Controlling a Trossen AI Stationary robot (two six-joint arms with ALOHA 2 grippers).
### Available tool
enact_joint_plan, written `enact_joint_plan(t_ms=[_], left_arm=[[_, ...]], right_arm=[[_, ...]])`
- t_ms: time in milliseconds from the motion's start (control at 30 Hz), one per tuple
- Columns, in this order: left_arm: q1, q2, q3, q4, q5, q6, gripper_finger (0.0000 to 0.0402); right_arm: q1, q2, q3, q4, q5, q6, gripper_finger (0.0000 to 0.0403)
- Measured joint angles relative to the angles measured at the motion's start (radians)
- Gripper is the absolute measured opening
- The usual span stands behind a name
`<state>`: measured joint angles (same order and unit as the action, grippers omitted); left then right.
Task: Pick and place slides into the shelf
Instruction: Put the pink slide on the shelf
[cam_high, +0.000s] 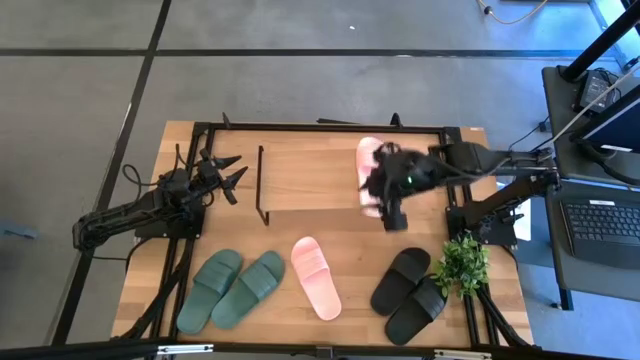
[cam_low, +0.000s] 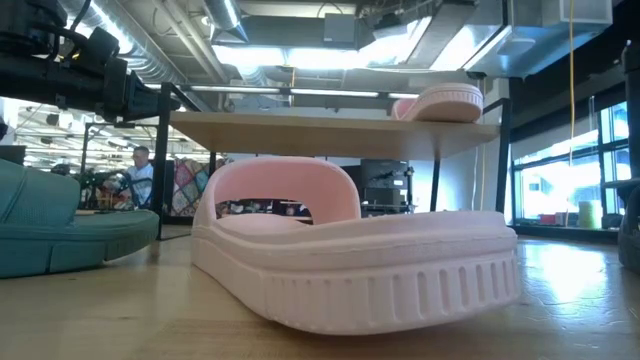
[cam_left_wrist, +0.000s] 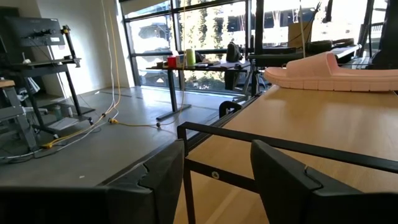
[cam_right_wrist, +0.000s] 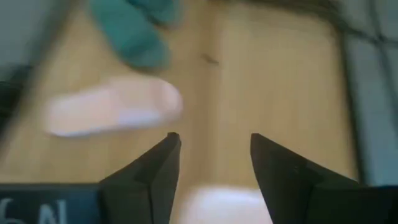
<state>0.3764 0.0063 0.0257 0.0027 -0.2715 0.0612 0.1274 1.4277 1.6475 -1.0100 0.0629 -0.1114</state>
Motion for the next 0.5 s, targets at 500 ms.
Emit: enact_joint_plan(t_ms=[500], left_arm=[[0.0,0.0,0.0,0.0,0.0,0.0,0.0179]], right_arm=[[0.354,0.206,-0.29,0.62,0.128,-0.051,0.0196]])
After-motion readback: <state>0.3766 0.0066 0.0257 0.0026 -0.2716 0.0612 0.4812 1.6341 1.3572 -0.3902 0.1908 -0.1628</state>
